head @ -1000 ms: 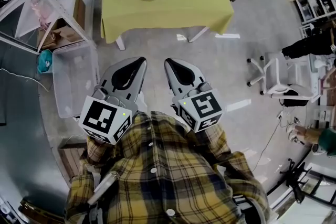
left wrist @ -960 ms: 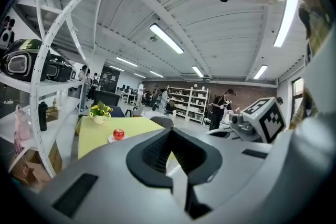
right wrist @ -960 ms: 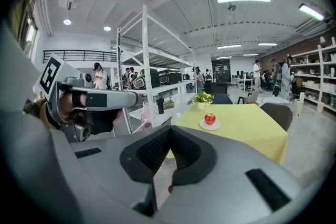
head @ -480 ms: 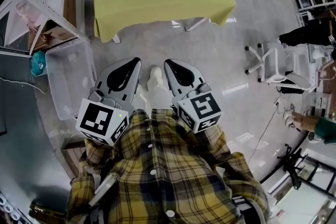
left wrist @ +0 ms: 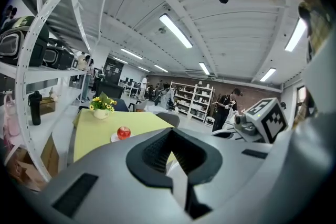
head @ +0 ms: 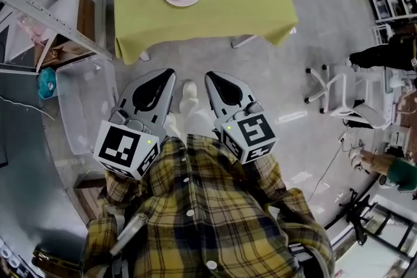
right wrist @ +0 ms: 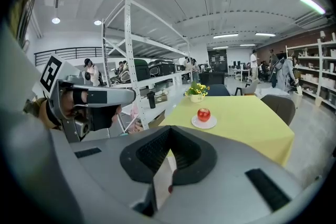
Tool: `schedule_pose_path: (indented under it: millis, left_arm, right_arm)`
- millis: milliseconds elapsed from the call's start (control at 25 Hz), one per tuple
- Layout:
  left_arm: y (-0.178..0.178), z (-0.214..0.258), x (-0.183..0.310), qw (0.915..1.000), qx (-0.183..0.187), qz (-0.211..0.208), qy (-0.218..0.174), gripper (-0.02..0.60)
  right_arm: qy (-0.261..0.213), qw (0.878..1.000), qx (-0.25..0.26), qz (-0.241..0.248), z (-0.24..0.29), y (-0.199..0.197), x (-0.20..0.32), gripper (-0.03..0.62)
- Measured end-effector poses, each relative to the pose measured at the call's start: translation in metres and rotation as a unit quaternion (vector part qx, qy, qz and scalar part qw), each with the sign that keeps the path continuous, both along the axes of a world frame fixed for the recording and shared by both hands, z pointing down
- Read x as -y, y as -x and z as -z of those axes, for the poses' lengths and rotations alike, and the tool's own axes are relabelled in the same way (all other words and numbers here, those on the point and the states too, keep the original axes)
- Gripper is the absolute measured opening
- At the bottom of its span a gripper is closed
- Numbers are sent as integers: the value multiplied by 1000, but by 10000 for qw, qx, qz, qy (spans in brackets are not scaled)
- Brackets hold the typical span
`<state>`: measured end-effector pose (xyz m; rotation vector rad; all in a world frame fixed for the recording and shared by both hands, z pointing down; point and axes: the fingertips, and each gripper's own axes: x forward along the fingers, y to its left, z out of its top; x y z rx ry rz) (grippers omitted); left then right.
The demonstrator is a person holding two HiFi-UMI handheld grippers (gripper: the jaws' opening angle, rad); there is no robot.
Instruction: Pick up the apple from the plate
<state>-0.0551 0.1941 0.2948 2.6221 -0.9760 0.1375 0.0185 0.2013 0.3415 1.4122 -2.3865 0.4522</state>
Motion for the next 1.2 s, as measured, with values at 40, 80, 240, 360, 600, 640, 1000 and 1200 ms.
schedule_pose_path:
  millis: [40, 80, 240, 360, 600, 640, 1000, 1200]
  left_arm:
    - [-3, 2, 9, 10000, -8, 27, -16, -2]
    - [-7, 3, 18, 10000, -13, 56, -35, -2]
    - [-25, 13, 58, 9997, -38, 173, -171, -2]
    - [-40, 24, 87, 9992, -30, 251, -300, -2]
    - [-59, 33, 121, 9980, 40, 476, -417, -2]
    - [-61, 33, 125, 9978, 43, 514, -424, -2]
    - [-79, 25, 151, 9972, 64, 625, -396, -2]
    - [-76, 22, 174, 9974, 81, 632, -346, -2]
  right_arm:
    - [-3, 10000, -2, 27, 1, -3, 9, -3]
    - [-14, 10000, -5, 59, 3, -7, 18, -3]
    - [-115, 9998, -29, 175, 11, -25, 59, -3]
    - [-207, 9994, -14, 274, 21, -40, 88, -3]
    - [-413, 9980, 34, 471, 33, -65, 129, -3]
    - [-425, 9978, 53, 497, 32, -68, 134, -3]
    - [-386, 9971, 114, 649, 25, -82, 160, -3]
    - [-313, 9973, 108, 654, 20, -80, 182, -3]
